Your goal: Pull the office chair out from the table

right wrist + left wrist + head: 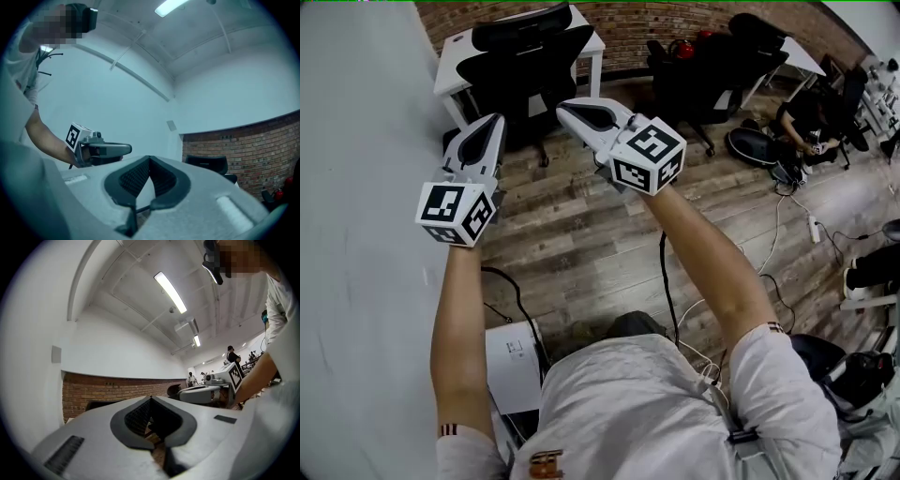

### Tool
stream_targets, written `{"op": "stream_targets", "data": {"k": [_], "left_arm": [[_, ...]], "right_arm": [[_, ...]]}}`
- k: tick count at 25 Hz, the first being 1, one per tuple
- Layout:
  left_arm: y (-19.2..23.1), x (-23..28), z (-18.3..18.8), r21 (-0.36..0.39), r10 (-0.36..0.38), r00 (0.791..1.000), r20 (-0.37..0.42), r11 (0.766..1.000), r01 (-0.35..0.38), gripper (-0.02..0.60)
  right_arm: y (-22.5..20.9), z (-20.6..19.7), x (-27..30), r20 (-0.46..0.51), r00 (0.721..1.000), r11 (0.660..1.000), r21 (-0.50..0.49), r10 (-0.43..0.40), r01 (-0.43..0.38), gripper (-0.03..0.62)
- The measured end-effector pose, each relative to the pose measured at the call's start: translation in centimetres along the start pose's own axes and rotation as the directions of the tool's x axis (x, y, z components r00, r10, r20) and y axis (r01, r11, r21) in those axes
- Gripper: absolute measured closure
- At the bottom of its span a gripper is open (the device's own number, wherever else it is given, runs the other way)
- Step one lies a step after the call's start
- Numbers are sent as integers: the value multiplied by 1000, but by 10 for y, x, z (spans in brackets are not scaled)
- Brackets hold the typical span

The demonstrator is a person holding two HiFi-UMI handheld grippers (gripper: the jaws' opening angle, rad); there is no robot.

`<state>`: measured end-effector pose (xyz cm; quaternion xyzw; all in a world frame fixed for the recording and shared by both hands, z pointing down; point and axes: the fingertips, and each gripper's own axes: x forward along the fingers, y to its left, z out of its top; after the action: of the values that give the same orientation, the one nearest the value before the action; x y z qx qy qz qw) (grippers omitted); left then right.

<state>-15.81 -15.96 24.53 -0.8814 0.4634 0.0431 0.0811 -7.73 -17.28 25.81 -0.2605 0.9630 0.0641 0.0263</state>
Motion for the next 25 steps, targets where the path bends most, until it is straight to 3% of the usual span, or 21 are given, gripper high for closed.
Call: {"op": "stream_targets", "data": {"k": [11, 25], "left_arm": [[44, 32, -10, 11, -8, 1000, 0, 1000, 8, 581], [124, 163, -52, 44, 67, 998, -3, 997, -66, 581]], "right_arm": [[-52, 1, 27, 13, 999, 998, -15, -53, 53, 592], [-198, -32, 88, 24, 1000, 998, -61, 12, -10, 592]]}}
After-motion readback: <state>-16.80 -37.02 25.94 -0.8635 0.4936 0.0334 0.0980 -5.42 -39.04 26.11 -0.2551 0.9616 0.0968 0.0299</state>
